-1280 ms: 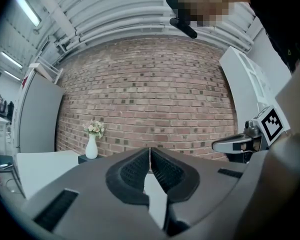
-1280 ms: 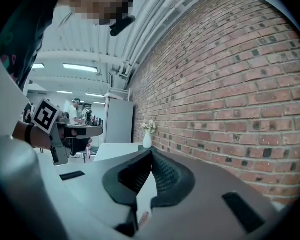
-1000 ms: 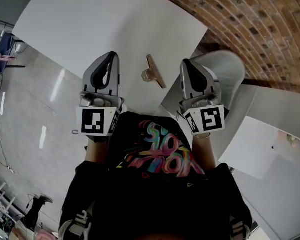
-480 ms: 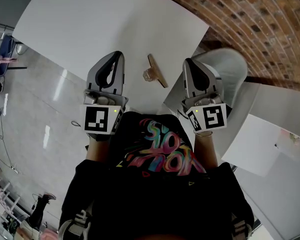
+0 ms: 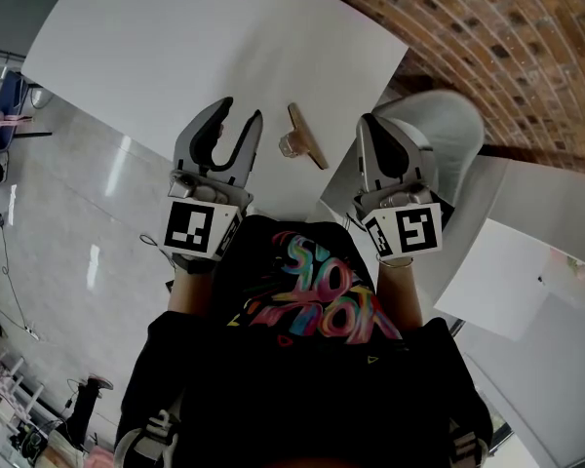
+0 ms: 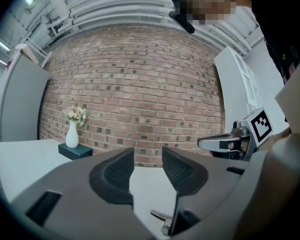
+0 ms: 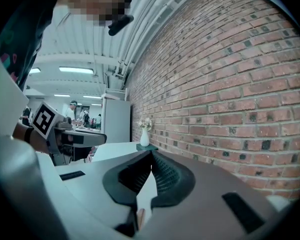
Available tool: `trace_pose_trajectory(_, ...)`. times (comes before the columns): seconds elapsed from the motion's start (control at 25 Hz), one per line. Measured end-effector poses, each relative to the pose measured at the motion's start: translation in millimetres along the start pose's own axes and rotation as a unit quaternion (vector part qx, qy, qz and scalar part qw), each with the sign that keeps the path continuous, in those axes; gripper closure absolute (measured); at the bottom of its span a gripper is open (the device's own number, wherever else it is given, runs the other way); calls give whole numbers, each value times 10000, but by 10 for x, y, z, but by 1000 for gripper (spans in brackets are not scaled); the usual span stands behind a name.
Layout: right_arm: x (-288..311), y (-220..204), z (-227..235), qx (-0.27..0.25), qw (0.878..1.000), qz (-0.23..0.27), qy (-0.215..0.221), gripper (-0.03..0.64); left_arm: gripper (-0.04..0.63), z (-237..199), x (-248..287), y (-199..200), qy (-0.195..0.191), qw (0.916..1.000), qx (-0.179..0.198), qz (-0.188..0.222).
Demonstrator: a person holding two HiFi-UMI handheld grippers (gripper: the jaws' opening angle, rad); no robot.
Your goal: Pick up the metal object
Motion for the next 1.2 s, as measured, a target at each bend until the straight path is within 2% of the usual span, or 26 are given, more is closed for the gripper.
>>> trace_pose_trajectory(0.04,-5,0,2,2,10000,2,-12,600,419,11,16,-16,-67,10000,-22,-51)
trace_pose_trajectory(0.2,-20,-3,9,8,10000,17,-61,600,373,46,53,-68,-215,9996,-19,-196)
trace_pose_trajectory(0.44,-38,-33,2,27,9999,-11,-122,600,360,96,71,-125,-409,9989,30,-216)
trace_pose_trajectory(0.72,-66,-109,23,87,9998,-100,-179,600,353,164,132,-294,-633,9967,126,-489)
trace_pose_trajectory(0.96,-94,-200,26,147,9995,-166,-236,600,339,318,181,-582,-1074,9905,269,-811)
trace_pose_trajectory(1.2,-118,-315,45,239,9991,-225,-285,598,330,506,249,-930,-1531,9799,403,-1216)
Point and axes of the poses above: the fingertips, and each gripper's own axes: x forward along the fingers, z to its right, y out of its top, the point moved 4 cm from there along -x, backward along the fingers, and after that the axes turned 6 degrees about x, right-handed, at the moved point
